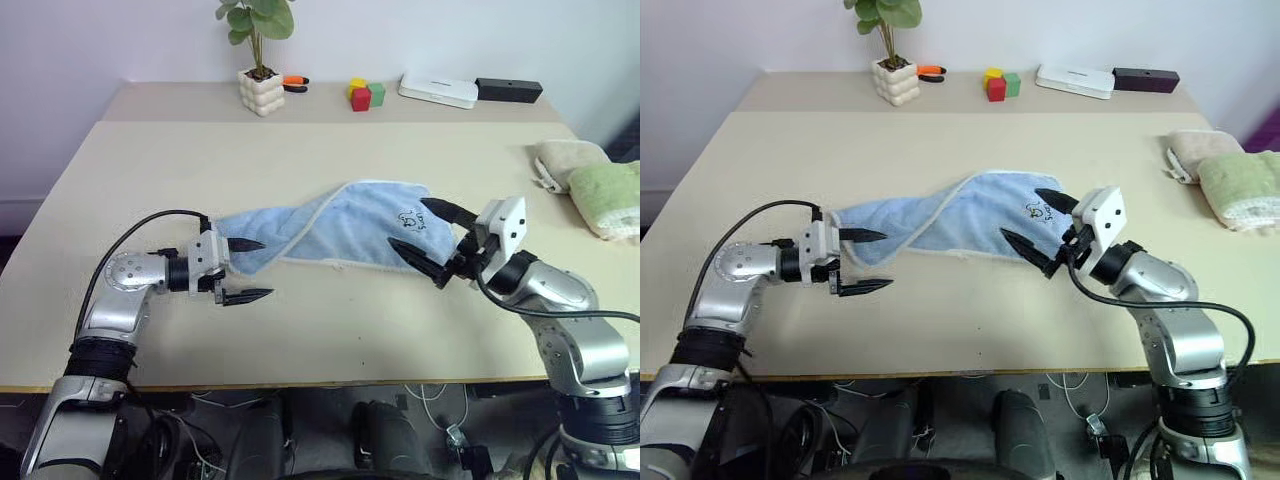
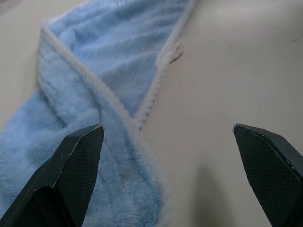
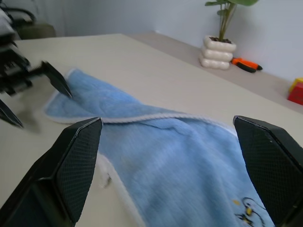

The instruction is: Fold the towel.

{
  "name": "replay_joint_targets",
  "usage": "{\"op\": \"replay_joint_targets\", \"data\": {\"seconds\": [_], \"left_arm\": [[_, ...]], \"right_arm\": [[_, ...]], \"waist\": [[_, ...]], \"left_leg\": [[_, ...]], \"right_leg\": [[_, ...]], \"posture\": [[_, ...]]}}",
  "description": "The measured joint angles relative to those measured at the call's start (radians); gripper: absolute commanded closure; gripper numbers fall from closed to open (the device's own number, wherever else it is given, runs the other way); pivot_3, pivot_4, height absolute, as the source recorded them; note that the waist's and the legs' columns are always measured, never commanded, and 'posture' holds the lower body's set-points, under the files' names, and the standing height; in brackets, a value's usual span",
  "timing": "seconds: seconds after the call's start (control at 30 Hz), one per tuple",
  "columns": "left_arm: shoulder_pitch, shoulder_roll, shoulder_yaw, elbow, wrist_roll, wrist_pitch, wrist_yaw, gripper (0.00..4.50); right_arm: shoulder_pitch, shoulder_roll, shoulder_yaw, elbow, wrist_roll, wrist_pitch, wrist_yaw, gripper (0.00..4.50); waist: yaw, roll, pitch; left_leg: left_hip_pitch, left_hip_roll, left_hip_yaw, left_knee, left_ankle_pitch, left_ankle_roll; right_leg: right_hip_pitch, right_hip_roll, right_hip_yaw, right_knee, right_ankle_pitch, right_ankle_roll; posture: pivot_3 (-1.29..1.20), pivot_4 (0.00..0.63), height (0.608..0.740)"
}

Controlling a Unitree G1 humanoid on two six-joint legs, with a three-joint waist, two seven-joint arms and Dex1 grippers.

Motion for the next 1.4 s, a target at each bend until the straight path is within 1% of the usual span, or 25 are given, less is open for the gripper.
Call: {"op": "replay_joint_targets", "data": {"seconds": [0.17,0.2,0.27,0.3,0.33,0.37,0.4,0.47,0.5,0.53,0.63,0.77,0.9,1.0,1.13,1.27,1.4], "left_arm": [[-0.031,0.019,-0.042,0.08,0.068,-0.051,-0.003,0.03],[-0.029,0.02,-0.044,0.086,0.067,-0.051,-0.008,0.27],[-0.029,0.028,-0.047,0.085,0.061,-0.036,-0.028,0.83],[-0.028,0.037,-0.05,0.082,0.059,-0.022,-0.04,1.24],[-0.025,0.047,-0.051,0.078,0.06,-0.004,-0.047,1.77],[-0.024,0.051,-0.051,0.074,0.06,0.008,-0.049,2.2],[-0.023,0.053,-0.052,0.071,0.061,0.024,-0.049,2.81],[-0.023,0.055,-0.052,0.071,0.06,0.042,-0.049,3.83],[-0.022,0.055,-0.051,0.07,0.059,0.047,-0.048,4.28],[-0.02,0.056,-0.048,0.066,0.055,0.057,-0.045,4.4],[0.01,0.061,-0.033,0.022,0.016,0.105,-0.053,4.4],[0.046,0.082,0.03,-0.07,-0.101,0.225,-0.091,4.4],[0.09,0.138,0.147,-0.182,-0.255,0.363,-0.109,4.4],[0.149,0.158,0.21,-0.255,-0.326,0.429,-0.107,4.4],[0.249,0.158,0.25,-0.345,-0.376,0.466,-0.095,4.4],[0.321,0.157,0.272,-0.425,-0.396,0.49,-0.065,4.4],[0.4,0.158,0.285,-0.473,-0.398,0.493,-0.052,4.4]], "right_arm": [[0.007,0.022,0.003,-0.019,-0.012,-0.002,-0.041,0.0],[0.007,0.023,0.003,-0.019,-0.018,-0.002,-0.046,0.0],[0.009,0.023,0.004,-0.019,-0.022,-0.004,-0.05,0.0],[0.011,0.023,0.004,-0.019,-0.025,-0.005,-0.053,0.0],[0.012,0.023,0.004,-0.019,-0.028,-0.007,-0.056,0.0],[0.012,0.023,0.004,-0.019,-0.03,-0.008,-0.057,0.0],[0.012,0.023,0.004,-0.019,-0.032,-0.009,-0.057,0.0],[0.012,0.023,0.004,-0.018,-0.036,-0.01,-0.058,0.0],[0.011,0.024,0.004,-0.017,-0.037,-0.011,-0.058,0.0],[0.007,0.024,0.004,-0.012,-0.039,-0.014,-0.059,0.0],[-0.048,0.03,0.007,0.066,-0.085,-0.036,-0.093,0.0],[-0.165,0.048,0.018,0.247,-0.196,-0.053,-0.198,0.0],[-0.327,0.072,0.033,0.501,-0.291,-0.056,-0.304,0.0],[-0.485,0.079,0.037,0.766,-0.337,-0.054,-0.348,0.0],[-0.707,0.106,0.037,1.156,-0.353,-0.081,-0.357,0.0],[-0.853,0.134,0.004,1.442,-0.346,-0.158,-0.33,0.0],[-0.909,0.144,-0.05,1.585,-0.312,-0.169,-0.272,0.0]], "waist": [[0.003,0.0,0.0],[0.004,0.0,0.0],[0.004,0.0,0.0],[0.003,0.0,0.0],[0.002,0.0,0.0],[0.002,0.0,0.0],[0.002,0.0,0.0],[0.003,0.0,0.0],[0.004,0.0,0.0],[0.003,0.0,0.0],[0.0,0.0,0.0],[-0.008,0.001,0.0],[-0.021,0.002,0.001],[-0.028,0.003,0.002],[-0.031,0.004,0.002],[-0.028,0.005,0.003],[-0.027,0.005,0.003]], "left_leg": [[0.0,0.0,0.0,0.0,0.0,0.0],[0.0,0.0,0.0,0.0,0.0,0.0],[0.0,0.0,0.0,0.0,0.0,0.0],[0.0,0.0,0.0,0.0,0.0,0.0],[0.0,0.0,0.0,0.0,0.0,0.0],[0.0,0.0,0.0,0.0,0.0,0.0],[0.0,0.0,-0.001,0.0,0.0,0.0],[0.001,0.0,-0.001,0.0,0.0,0.0],[0.001,0.0,-0.001,0.0,0.0,0.0],[0.001,0.0,-0.001,0.0,0.0,0.0],[0.001,0.0,0.0,0.0,0.0,0.0],[0.0,0.0,0.0,0.0,0.0,0.0],[0.0,0.0,0.0,0.0,0.0,0.0],[0.0,0.0,0.001,-0.001,0.001,-0.001],[0.0,0.0,0.002,-0.002,0.001,-0.001],[0.0,0.0,0.003,-0.003,0.001,-0.001],[0.0,0.0,0.003,-0.003,0.001,-0.002]], "right_leg": [[0.0,0.0,0.0,0.0,0.0,0.0],[0.0,0.0,0.0,0.0,0.0,0.0],[0.001,0.0,0.0,0.0,0.0,0.0],[0.001,0.0,0.0,0.0,0.0,0.0],[0.001,0.0,0.0,0.0,0.0,0.0],[0.001,0.0,0.0,0.0,0.0,0.0],[0.001,0.0,0.0,0.0,0.0,0.0],[0.001,0.0,0.0,0.0,0.0,0.0],[0.001,0.0,0.0,0.0,0.0,0.0],[0.001,0.0,0.0,0.0,0.0,0.0],[0.001,0.0,0.0,0.0,0.0,0.0],[0.0,0.0,0.0,0.001,0.0,0.0],[0.0,0.0,0.0,0.001,0.0,0.0],[-0.001,0.0,0.001,0.001,0.0,0.0],[-0.002,0.0,0.002,0.002,0.0,0.001],[-0.003,0.0,0.003,0.001,0.0,0.001],[-0.003,0.0,0.003,0.001,0.0,0.001]], "posture": [[0.0,0.15,0.735],[0.0,0.15,0.735],[0.0,0.15,0.735],[0.0,0.15,0.735],[0.0,0.15,0.735],[0.0,0.15,0.735],[0.0,0.15,0.735],[0.0,0.15,0.735],[0.0,0.15,0.735],[0.0,0.15,0.735],[0.0,0.15,0.735],[0.0,0.15,0.735],[0.0,0.15,0.735],[0.0,0.15,0.735],[0.0,0.15,0.735],[0.0,0.15,0.735],[0.0,0.15,0.735]]}}
